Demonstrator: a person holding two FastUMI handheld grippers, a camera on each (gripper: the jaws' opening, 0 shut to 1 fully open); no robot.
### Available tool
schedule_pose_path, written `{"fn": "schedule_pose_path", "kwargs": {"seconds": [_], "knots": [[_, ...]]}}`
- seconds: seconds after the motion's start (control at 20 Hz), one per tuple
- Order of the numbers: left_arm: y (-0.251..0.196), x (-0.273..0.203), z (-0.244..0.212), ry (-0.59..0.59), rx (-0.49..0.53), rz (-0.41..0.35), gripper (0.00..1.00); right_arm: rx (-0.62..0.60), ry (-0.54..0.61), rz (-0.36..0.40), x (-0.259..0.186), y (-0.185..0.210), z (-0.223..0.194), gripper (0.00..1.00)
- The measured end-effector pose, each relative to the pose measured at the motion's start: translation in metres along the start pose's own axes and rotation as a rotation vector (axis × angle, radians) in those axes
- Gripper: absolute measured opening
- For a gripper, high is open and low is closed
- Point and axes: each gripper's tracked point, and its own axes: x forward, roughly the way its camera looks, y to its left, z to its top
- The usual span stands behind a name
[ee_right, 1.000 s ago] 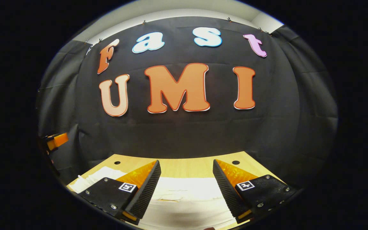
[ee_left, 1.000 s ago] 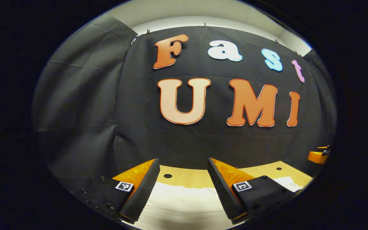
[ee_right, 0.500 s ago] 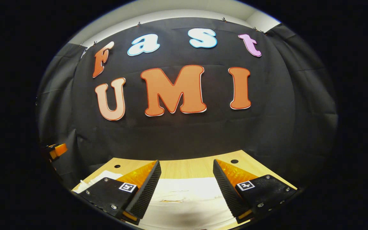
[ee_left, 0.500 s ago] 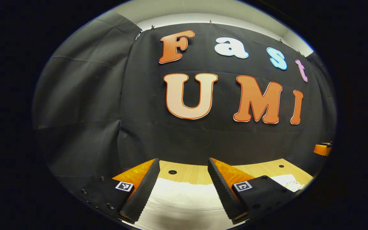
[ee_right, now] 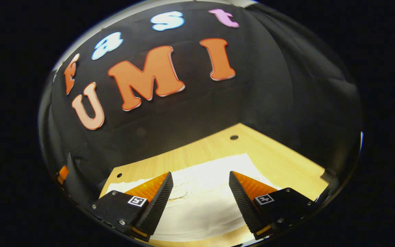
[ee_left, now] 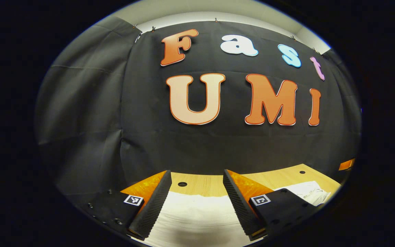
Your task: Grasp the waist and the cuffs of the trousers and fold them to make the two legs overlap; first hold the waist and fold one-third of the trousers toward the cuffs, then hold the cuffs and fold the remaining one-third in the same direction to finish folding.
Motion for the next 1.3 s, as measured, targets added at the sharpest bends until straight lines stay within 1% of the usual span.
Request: {"fn": "schedule_pose_path", "kwargs": {"seconds": [0.1, 0.15, 0.3, 0.4, 0.5, 0.55, 0.7, 0.9, 1.05, 1.3], "knots": [[-0.001, 0.001, -0.007, 0.014, 0.0, 0.004, 0.99, 0.123, 0.081, -0.047, 0.008, -0.027, -0.023, 0.99], [-0.001, 0.002, -0.011, 0.02, 0.003, 0.007, 0.98, 0.172, 0.105, -0.069, 0.011, -0.039, -0.033, 0.98], [0.002, 0.003, -0.022, 0.049, 0.018, 0.019, 0.98, 0.286, 0.194, -0.121, 0.016, -0.068, -0.068, 0.98], [0.004, 0.002, -0.028, 0.061, 0.023, 0.025, 0.99, 0.378, 0.256, -0.16, 0.017, -0.09, -0.092, 0.99], [0.005, 0.003, -0.033, 0.074, 0.02, 0.032, 0.99, 0.461, 0.3, -0.195, 0.015, -0.105, -0.114, 0.99], [0.006, 0.004, -0.038, 0.082, 0.017, 0.035, 0.98, 0.5, 0.324, -0.214, 0.014, -0.11, -0.124, 0.98], [0.011, 0.005, -0.043, 0.099, 0.023, 0.051, 0.98, 0.595, 0.381, -0.238, 0.019, -0.123, -0.147, 0.99], [0.014, 0.005, -0.049, 0.116, 0.047, 0.064, 0.98, 0.634, 0.44, -0.288, 0.026, -0.139, -0.169, 0.99], [0.018, 0.004, -0.052, 0.122, 0.066, 0.078, 0.98, 0.658, 0.462, -0.295, 0.033, -0.138, -0.173, 0.99], [0.021, 0.004, -0.058, 0.142, 0.053, 0.101, 0.98, 0.649, 0.492, -0.304, 0.045, -0.136, -0.172, 0.99]]}}
